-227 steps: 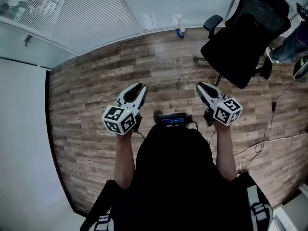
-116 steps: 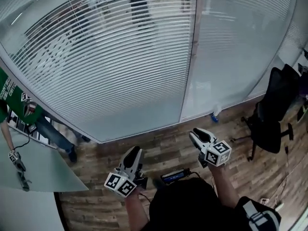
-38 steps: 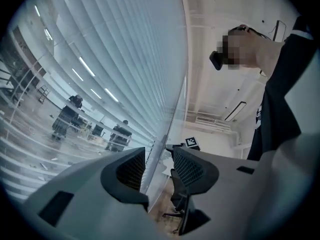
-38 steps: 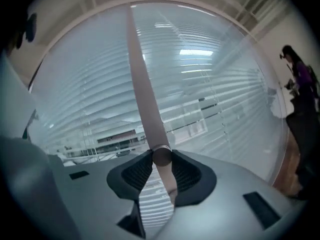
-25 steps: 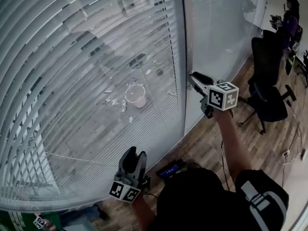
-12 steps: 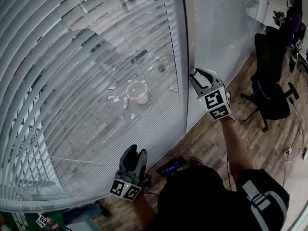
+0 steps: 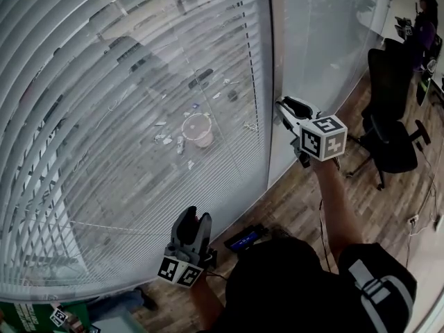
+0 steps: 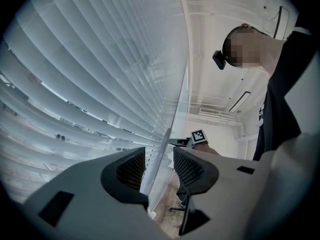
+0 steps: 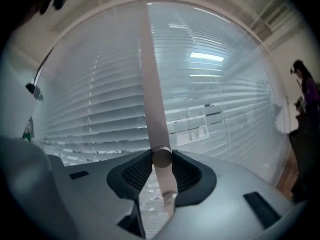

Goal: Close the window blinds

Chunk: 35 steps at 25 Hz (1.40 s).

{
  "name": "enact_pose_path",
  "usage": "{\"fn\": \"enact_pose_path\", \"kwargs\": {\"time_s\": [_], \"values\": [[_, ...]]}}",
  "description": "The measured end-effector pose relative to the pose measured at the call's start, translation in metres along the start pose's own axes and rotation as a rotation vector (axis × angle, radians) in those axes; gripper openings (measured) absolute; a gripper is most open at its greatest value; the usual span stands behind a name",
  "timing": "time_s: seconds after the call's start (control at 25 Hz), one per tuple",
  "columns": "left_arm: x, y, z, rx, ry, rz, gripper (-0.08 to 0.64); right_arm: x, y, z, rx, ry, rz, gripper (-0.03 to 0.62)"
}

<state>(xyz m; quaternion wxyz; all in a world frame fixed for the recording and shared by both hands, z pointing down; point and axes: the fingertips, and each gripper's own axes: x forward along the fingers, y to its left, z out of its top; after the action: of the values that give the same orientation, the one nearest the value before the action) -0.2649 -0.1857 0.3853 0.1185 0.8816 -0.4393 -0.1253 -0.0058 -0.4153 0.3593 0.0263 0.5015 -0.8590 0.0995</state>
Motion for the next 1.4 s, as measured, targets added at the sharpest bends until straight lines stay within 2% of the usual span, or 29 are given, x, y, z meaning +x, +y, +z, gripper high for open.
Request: {"fn": "enact_pose_path", "kwargs": {"time_s": [0.24,0.28,0.32,0.36,0.4,0.52,0.6,0.72,0.84,0.92,1.0,1.08,1.28,1.36,1.4], "values": [[0.000,0.001,-0.002,-0.001,-0.002,-0.001,0.173,0.002,-0.004,-0.002,0.434,-0.064,0.160,0.129],[0.001,0.001,-0.002,-0.001,-0.001,-0.003,0.173,0.003,-0.003,-0.002,0.464,-0.075,0.184,0.129],[0.001,0.001,-0.003,0.000,0.001,-0.005,0.173,0.003,-0.002,-0.004,0.440,-0.077,0.191,0.129],[0.002,0.000,-0.003,0.001,0.002,-0.006,0.173,0.002,0.000,-0.006,0.355,-0.068,0.175,0.130],[0.002,0.000,-0.002,0.001,0.004,-0.008,0.173,0.001,0.002,-0.008,0.221,-0.053,0.137,0.130],[0.002,0.000,-0.002,0.002,0.007,-0.007,0.173,-0.004,0.007,-0.005,-0.246,-0.014,-0.030,0.135],[0.001,0.000,-0.003,0.001,0.009,-0.005,0.173,-0.005,0.012,-0.001,-0.460,0.005,-0.095,0.137],[0.001,-0.001,-0.004,0.000,0.010,-0.003,0.173,-0.003,0.012,0.002,-0.626,0.035,-0.149,0.135],[0.000,-0.001,-0.005,0.000,0.011,0.000,0.173,-0.003,0.010,0.002,-0.660,0.059,-0.171,0.132],[-0.001,-0.001,-0.005,-0.001,0.010,0.005,0.173,-0.002,0.009,0.001,-0.586,0.060,-0.159,0.129],[-0.002,-0.001,-0.005,-0.001,0.008,0.009,0.173,-0.001,0.007,0.000,-0.446,0.047,-0.131,0.129],[-0.002,-0.001,-0.005,0.000,0.007,0.010,0.173,-0.001,0.003,-0.001,-0.258,0.027,-0.085,0.129],[-0.002,-0.003,-0.005,0.000,0.009,0.007,0.173,-0.001,-0.003,-0.004,0.291,-0.036,0.078,0.129],[-0.001,-0.003,-0.005,0.000,0.012,0.005,0.173,-0.001,-0.003,-0.003,0.429,-0.063,0.125,0.129],[-0.001,-0.003,-0.005,0.000,0.013,0.003,0.173,0.000,-0.003,-0.002,0.459,-0.075,0.139,0.129]]}}
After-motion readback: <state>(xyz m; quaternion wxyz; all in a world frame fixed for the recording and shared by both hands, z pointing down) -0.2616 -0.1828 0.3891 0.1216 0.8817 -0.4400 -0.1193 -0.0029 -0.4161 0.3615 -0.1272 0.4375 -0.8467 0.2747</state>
